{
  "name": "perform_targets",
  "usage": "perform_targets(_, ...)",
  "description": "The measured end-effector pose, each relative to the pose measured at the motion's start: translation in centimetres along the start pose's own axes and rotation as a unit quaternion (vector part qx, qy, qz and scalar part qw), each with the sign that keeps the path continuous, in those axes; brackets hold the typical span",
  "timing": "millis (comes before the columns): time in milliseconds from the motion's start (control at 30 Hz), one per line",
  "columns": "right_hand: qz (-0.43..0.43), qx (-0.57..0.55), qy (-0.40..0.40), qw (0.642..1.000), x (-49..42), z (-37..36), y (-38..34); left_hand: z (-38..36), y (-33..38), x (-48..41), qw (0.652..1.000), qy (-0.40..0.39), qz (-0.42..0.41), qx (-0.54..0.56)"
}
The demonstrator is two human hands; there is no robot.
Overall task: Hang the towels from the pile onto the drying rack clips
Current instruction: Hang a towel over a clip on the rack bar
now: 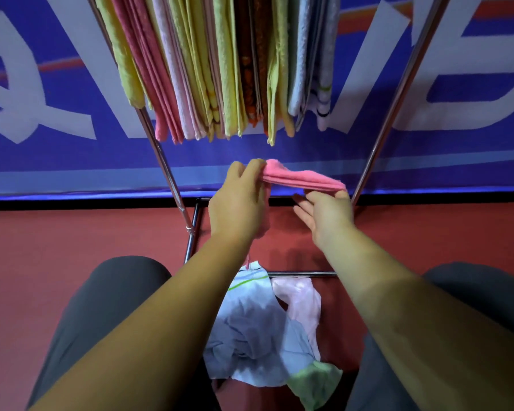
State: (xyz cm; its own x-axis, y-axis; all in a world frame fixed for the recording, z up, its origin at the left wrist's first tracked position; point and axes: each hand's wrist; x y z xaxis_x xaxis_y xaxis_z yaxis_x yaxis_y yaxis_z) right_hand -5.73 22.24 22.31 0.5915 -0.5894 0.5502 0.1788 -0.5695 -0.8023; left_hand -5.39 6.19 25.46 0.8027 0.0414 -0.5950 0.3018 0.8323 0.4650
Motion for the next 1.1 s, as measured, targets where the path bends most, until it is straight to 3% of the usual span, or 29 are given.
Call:
perform_targets(133, -0.001, 0.199, 0.053, 0.979, 0.4, 0.1, 0.6, 1.2, 1.2, -1.0, 0.994, 0.017, -0.101, -0.025)
perform_targets(200, 0.103, 0.351, 0.091, 0.926, 0.8, 0.5, 0.6, 1.7, 1.3, -1.4, 0.989, 0.016, -0.139, -0.046)
perform_targets(267, 0.224, 0.444, 0.061, 0.865, 1.3, 1.1, 0.7, 2.4, 1.3, -1.7, 0.984, 0.016, -0.166, -0.059)
perform_targets(433, 0.351, 0.441, -0.069, 0.823, 2.2, 0.9, 1.7, 4.7, 1.5, -2.2, 0.981, 0.017, -0.185, -0.06)
perform_targets(567, 0.378, 0.371, -0.103, 0.842, 5.2, 0.7, 1.8, 6.6, 2.6, -3.2, 0.979, 0.03, -0.181, -0.084)
perform_targets(867, 0.383, 0.339, 0.0, 0.859, 10.3, -0.8, -6.3, 10.5, 5.9, -6.7, 0.966, 0.038, -0.221, -0.126)
perform_targets(967, 0.433, 0.342, 0.028, 0.834, 11.4, -0.4, -10.5, 12.7, 7.5, -7.9, 0.95, 0.043, -0.257, -0.172)
perform_targets(1100, 0.507, 0.37, 0.056, 0.776, 13.0, 0.0, -15.6, 14.8, 10.0, -9.8, 0.956, 0.034, -0.23, -0.179)
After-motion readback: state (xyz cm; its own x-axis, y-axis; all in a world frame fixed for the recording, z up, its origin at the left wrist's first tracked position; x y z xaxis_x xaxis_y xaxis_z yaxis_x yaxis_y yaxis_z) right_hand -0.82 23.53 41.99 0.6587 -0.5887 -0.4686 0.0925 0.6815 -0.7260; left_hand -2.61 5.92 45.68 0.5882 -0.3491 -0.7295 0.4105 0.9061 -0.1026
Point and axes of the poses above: each hand's wrist, its own x-axis away from the middle knuckle, its own z-axis out of the back of the hand, y = z × x, and after that the axes turned 15 degrees about y, right-handed
